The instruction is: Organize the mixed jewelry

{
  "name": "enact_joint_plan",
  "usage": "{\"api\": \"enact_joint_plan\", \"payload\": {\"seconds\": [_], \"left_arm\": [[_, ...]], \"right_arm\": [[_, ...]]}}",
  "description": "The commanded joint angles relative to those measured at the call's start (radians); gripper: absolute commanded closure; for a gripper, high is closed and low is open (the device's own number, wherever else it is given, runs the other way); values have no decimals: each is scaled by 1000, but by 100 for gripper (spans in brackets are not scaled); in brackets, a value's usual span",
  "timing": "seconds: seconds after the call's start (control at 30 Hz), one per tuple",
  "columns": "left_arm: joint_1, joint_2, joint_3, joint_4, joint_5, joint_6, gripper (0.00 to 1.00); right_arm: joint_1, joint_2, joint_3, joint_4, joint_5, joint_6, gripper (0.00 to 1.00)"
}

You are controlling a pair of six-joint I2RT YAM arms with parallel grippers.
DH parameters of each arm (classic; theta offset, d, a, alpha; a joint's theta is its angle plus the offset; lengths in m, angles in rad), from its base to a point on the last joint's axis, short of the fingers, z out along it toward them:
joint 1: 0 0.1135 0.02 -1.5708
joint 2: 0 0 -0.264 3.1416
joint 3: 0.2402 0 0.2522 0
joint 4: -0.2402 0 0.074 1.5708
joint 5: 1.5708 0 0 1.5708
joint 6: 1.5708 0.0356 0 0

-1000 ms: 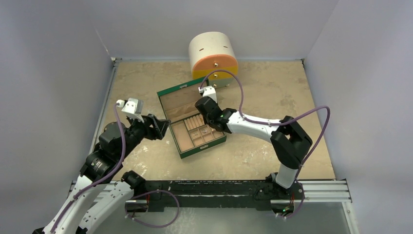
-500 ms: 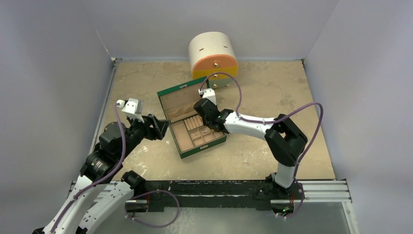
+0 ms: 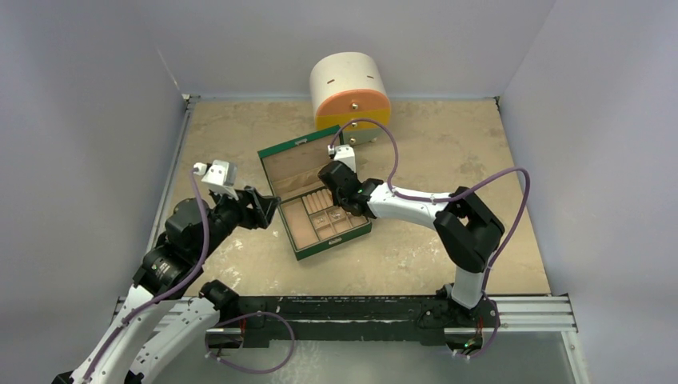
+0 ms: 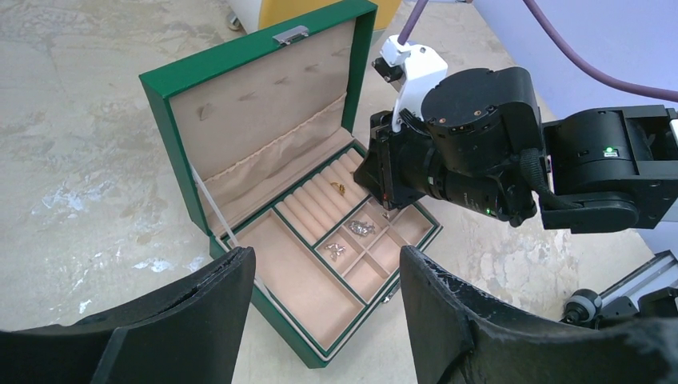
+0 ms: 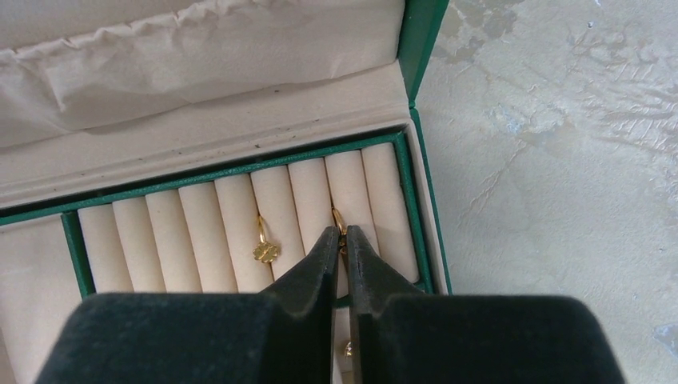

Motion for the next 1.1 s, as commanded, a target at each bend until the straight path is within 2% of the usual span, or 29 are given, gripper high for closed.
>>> {"api": "enact_joint_plan", "payload": {"seconds": [0.0,0.3,0.5,0.77,1.07], "left_arm": [[3,7,3,24,-17,13,34],[3,28,2,20,-39,7,34],[3,36,3,15,-64,0,34],[4,99,27,-9,-177,-29,36],[3,295,248,-62,-391,-12,37]], "right_arm": [[5,-19,4,10,-46,35,88],[5,-123,11,-11,-38,12,80],[5,-255,-22,-16,-45,-14,77],[4,-458,-192,21,-10,-49,73],[2,-646,-420,17,10,-1,73]]}}
